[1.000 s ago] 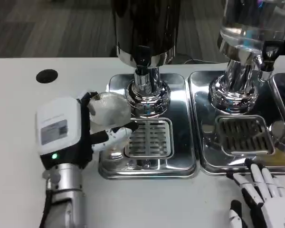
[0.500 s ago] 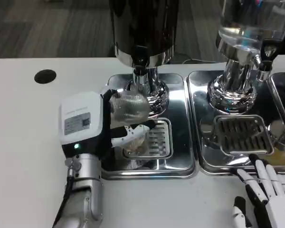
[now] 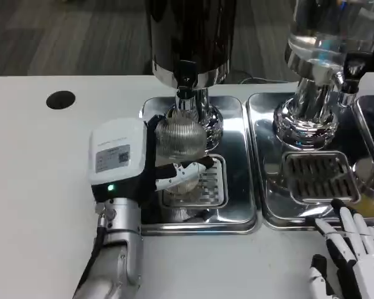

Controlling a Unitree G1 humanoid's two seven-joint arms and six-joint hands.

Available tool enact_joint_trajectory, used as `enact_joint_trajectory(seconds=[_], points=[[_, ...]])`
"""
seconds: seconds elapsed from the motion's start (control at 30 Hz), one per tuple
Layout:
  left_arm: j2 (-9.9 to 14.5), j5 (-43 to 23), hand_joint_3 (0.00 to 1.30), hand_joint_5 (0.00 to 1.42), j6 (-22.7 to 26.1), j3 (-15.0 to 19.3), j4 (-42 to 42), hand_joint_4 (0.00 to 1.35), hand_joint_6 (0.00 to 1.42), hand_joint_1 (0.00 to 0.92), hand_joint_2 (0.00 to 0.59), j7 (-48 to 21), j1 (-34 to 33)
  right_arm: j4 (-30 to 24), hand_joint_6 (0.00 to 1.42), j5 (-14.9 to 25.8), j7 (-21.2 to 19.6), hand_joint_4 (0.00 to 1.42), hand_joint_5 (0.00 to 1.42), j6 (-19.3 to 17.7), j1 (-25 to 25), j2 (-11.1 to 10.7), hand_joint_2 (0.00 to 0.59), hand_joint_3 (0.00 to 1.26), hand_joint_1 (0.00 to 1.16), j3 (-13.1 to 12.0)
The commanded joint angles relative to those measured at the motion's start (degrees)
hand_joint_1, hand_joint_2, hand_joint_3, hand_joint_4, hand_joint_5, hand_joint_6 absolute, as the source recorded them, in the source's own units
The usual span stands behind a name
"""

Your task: Grasp the cup under the faucet to collect the drink, then remove the cup.

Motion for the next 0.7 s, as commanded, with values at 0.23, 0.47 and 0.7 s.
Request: enact_joint_trajectory(seconds=[0.23, 0.47, 0.7], points=[[0.2, 0.1, 0.69, 0.91, -1.1, -0.7, 0.7, 0.63, 1.17, 0.216, 0.093, 0.3, -1.1, 1.5, 0.11, 0.8, -0.2, 0.0, 0.03, -1.4, 0.1, -0.1, 0.544, 0.22, 0.02, -0.7], [0.9, 0.6, 0.58, 0.77, -0.5, -0.9, 0.1, 0.49, 0.98, 0.136, 0.084, 0.1, -1.0, 2.7, 0.14, 0.8, 0.1, 0.0, 0.04, -1.9, -1.0, 0.2, 0.544, 0.23, 0.04, -0.4], [0.9, 1.4, 0.55, 0.73, 0.3, -1.6, 0.1, 0.45, 0.91, 0.134, 0.086, 0.5, -1.0, 3.2, 0.15, 1.4, 0.3, 0.0, 0.04, -2.3, -1.1, 0.0, 0.544, 0.23, 0.04, -0.7]])
